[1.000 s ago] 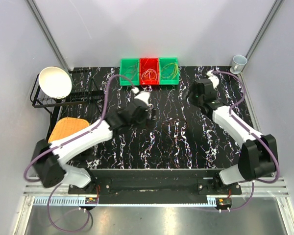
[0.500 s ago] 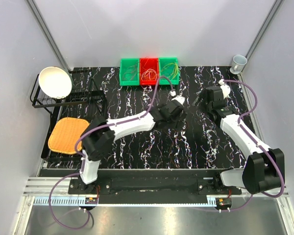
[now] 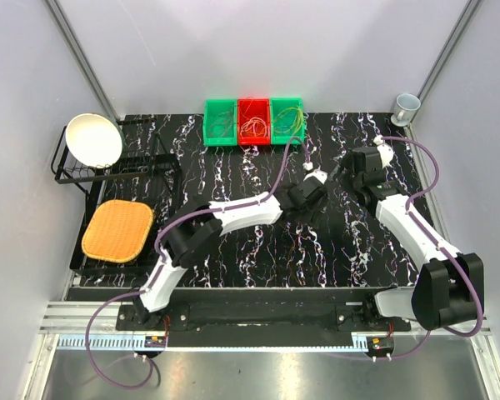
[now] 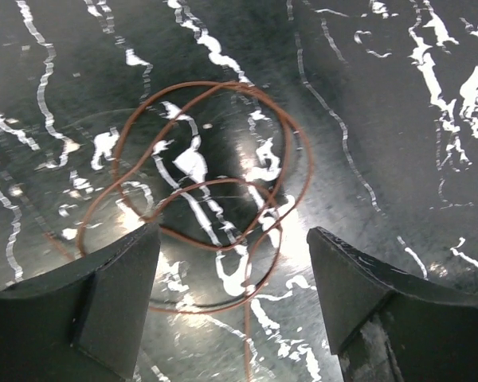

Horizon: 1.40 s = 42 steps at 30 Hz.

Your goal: Untangle the cables

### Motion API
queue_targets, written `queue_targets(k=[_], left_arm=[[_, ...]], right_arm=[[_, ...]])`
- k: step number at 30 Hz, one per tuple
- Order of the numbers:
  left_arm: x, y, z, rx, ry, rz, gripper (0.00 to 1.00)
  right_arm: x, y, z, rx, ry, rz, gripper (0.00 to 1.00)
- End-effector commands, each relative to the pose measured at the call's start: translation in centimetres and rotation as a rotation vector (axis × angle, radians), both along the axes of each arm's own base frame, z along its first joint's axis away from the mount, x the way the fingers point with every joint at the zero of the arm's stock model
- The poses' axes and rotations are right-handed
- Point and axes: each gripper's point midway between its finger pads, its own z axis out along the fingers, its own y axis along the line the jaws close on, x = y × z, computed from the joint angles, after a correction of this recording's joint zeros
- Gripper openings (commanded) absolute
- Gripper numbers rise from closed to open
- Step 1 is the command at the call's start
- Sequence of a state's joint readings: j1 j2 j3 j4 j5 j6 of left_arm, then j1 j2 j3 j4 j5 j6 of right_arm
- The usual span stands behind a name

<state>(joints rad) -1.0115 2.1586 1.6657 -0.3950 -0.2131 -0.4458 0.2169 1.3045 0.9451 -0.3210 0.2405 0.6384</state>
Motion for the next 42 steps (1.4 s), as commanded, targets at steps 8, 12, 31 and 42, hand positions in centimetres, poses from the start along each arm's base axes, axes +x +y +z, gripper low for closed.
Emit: queue_targets(k=[8,12,31,42], left_arm=[[0.3,-3.3,0.0,-0.046,-0.033,-0.016,0.69],[0.0,-3.5,-0.8,-0.036,-0.027,-0.022,0.64],[-0.3,-3.3,-4.1,0.007,-0.002,0.003,0.00],[-3.5,-0.5,4.3,-0.150,0.050,-0.092,0.00]], right_arm=[[0.1,-0.1,0.0,0.023,0.000,0.004,0.81],[0.2,-0.1,-0.1,0.028,0.004,0.005,0.81],[0.5,0.2,-0.7,0.041,0.021,0.020,0.80],[0.6,1.3,0.1,0.087,-0.011,0.075,0.79]])
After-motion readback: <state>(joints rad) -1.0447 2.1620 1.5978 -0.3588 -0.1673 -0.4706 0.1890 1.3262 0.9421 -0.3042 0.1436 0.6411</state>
